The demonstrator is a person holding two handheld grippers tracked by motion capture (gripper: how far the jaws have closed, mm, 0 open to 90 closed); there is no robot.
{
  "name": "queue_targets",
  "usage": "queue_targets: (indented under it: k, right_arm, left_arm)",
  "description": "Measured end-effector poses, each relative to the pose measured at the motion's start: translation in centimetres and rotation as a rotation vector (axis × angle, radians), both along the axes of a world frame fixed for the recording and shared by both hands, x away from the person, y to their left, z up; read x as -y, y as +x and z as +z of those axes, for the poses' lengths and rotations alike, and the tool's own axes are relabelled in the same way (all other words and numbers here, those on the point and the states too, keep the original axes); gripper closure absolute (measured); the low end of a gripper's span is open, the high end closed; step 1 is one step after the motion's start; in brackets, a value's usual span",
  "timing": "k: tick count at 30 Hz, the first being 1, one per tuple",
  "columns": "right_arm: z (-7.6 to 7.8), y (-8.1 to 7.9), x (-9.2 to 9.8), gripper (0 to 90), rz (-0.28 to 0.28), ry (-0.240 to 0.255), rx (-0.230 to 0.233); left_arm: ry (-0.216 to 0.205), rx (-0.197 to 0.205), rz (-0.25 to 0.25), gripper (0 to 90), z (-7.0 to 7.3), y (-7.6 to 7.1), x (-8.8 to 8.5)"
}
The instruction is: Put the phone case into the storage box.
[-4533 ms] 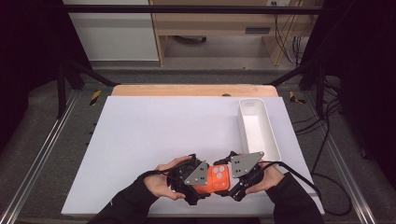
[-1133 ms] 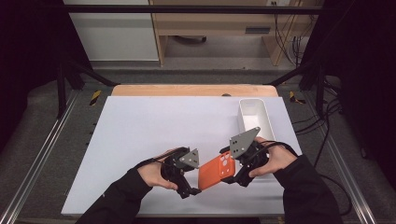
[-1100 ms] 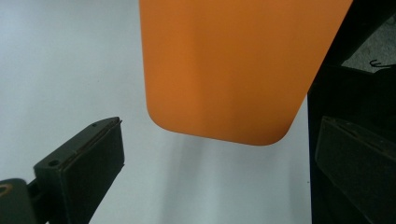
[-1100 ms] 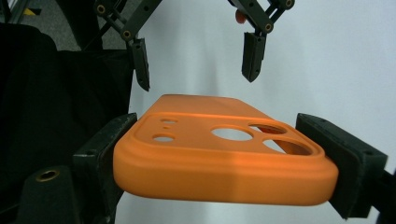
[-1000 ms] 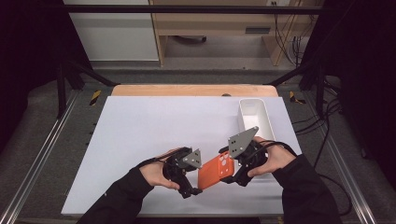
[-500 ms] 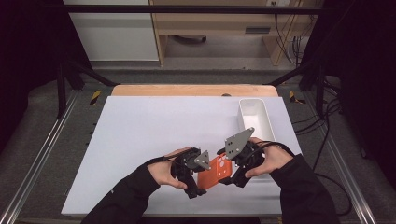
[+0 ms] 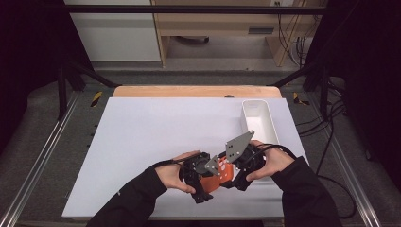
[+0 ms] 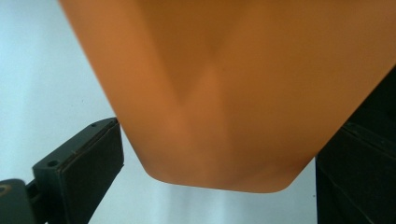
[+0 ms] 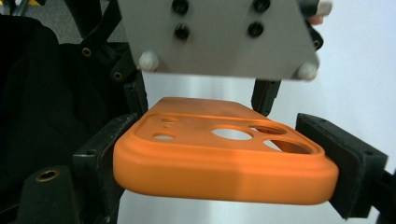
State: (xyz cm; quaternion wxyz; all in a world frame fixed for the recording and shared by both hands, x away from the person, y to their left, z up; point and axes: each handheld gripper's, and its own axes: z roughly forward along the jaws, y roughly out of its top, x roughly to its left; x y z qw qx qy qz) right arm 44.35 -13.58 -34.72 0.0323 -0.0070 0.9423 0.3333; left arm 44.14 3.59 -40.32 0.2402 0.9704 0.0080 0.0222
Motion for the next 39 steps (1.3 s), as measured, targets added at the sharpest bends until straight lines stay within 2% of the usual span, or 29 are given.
queue_targets:
  k: [4,14,20,28,36,39]
  right_arm:
    - [-0.02,0.01,-0.04,16.1,0.001,-0.002,-0.002]
    - [-0.04,-0.06,-0.04,16.1,0.009,0.001,-0.004]
    - [0.02,-0.1,0.0,16.1,0.013,0.002,-0.004]
    - [0.06,-0.14,0.04,16.1,0.019,0.008,0.003]
    - [0.05,-0.23,0.06,16.0,0.021,0.011,0.014]
    - [0.03,-0.22,0.04,15.7,0.017,0.013,0.007]
  left_arm:
    - [0.018,0.016,0.002,0.4,-0.2,0.14,0.27]
    - [0.05,0.016,-0.009,2.5,-0.57,-0.04,0.76]
    - [0.063,0.03,-0.02,4.2,-0.65,-0.06,0.8]
    - [0.047,0.048,-0.034,12.8,-0.58,-0.29,0.8]
    - [0.044,0.058,-0.035,14.0,-0.55,-0.26,0.67]
    - [0.026,0.055,-0.027,14.3,-0.65,-0.28,0.5]
